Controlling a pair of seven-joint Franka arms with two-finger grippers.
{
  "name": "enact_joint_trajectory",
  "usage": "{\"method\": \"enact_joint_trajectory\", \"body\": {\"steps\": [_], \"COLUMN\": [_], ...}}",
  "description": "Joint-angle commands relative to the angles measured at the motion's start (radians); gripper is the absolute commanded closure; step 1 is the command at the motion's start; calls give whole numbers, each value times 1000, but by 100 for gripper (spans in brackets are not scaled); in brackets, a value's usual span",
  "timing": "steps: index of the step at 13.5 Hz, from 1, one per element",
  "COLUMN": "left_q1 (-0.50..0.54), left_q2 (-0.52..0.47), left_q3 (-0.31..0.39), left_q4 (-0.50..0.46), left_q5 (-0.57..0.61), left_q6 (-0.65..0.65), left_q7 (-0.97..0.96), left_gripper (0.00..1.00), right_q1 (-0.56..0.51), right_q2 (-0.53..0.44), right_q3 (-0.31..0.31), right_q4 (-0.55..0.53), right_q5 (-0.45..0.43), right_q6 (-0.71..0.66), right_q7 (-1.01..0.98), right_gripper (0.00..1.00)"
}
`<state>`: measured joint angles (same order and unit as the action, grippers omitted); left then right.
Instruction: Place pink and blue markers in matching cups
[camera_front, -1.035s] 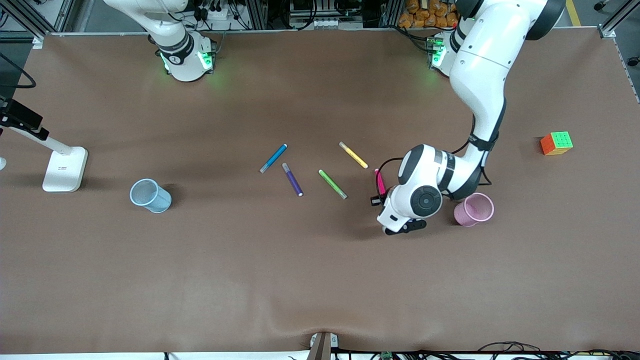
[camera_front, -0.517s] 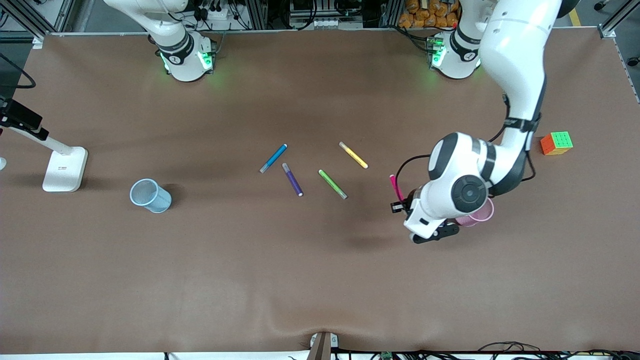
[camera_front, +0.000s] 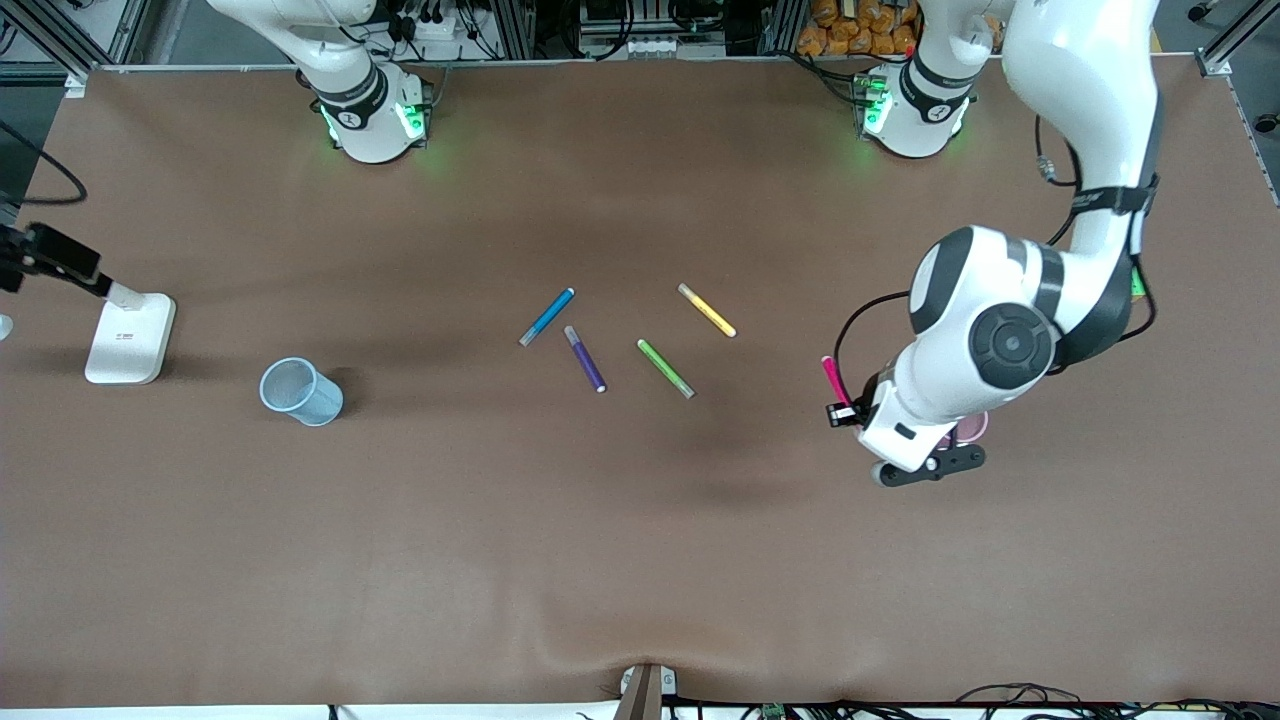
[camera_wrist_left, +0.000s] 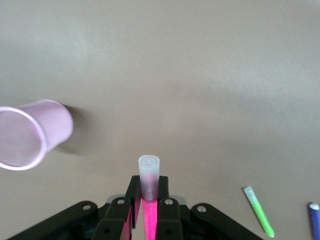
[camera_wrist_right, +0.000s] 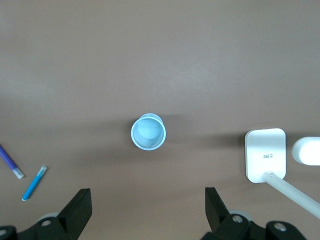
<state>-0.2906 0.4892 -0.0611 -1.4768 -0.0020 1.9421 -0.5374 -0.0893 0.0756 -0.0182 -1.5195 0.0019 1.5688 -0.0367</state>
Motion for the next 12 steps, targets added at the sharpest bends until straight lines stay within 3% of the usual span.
{"method": "enact_joint_trajectory", "body": {"steps": [1,6,10,12], "left_q1": [2,59,83,83], "left_q2": [-56,-115,-135,-136], "left_q3": [0,0,-5,-6], "left_q4": [-13,-23,-26,-28], "left_q5": [80,94,218,270], "left_q6": [-14,-41,-43,-34], "left_q7": [8,149,192,192], "left_gripper": [100,100,100,100], "right_q1": [-14,54,144,167], "right_q2": [129,148,182,216], "right_q3": [6,11,14,14], "right_q4": [18,18,7,1], "right_q5": [-19,-10,13,87], "right_q6": [-4,-6,-3,0], "right_q7": [-3,30,331,467], "right_gripper": [0,0,0,0]}}
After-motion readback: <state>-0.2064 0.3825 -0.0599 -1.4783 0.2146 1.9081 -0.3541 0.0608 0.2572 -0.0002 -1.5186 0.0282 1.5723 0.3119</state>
